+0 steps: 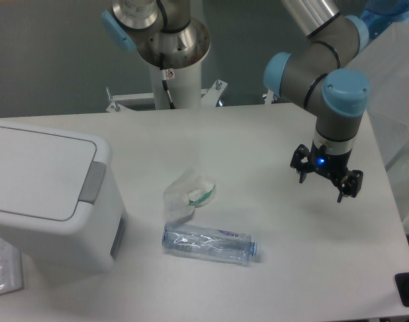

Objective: Open the trash can
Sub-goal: 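Move the open gripper from its start pose toward the white trash can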

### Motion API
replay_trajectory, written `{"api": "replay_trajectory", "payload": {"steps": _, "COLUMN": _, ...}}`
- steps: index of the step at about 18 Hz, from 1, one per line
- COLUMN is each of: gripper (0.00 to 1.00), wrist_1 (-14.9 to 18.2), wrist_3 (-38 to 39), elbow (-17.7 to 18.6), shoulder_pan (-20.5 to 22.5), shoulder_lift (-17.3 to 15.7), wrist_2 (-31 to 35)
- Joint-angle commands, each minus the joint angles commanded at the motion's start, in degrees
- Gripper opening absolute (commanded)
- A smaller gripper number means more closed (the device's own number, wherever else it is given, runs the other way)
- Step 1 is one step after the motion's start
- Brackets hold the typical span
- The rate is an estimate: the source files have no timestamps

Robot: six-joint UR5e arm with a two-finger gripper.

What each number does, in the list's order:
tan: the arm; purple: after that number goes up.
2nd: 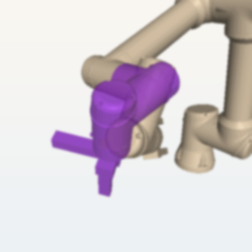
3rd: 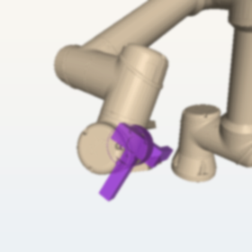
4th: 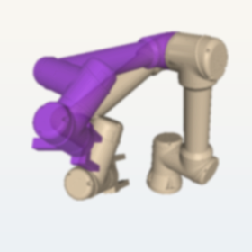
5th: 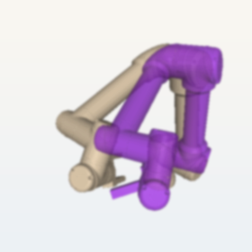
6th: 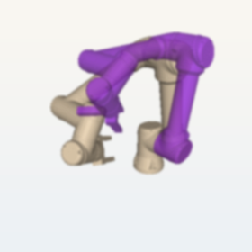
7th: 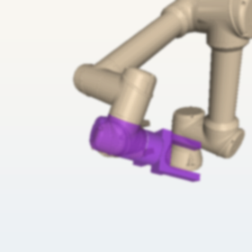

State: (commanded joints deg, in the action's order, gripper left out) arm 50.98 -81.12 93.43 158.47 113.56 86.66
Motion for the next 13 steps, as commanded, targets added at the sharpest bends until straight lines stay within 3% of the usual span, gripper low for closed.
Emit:
{"api": "replay_trajectory", "payload": {"steps": 7, "gripper": 1.0, "wrist_1": -0.09, "wrist_3": 1.57, "elbow": 0.18, "shoulder_pan": -0.52, "shoulder_lift": -0.27, "wrist_2": -2.36}}
{"api": "replay_trajectory", "payload": {"steps": 10, "gripper": 1.0, "wrist_1": 0.0, "wrist_3": 13.58, "elbow": -0.17, "shoulder_pan": -1.14, "shoulder_lift": -1.84, "wrist_2": -5.71}}
{"api": "replay_trajectory", "payload": {"steps": 13, "gripper": 1.0, "wrist_1": 0.09, "wrist_3": 19.49, "elbow": -1.31, "shoulder_pan": -2.98, "shoulder_lift": -3.16, "wrist_2": -8.43}}
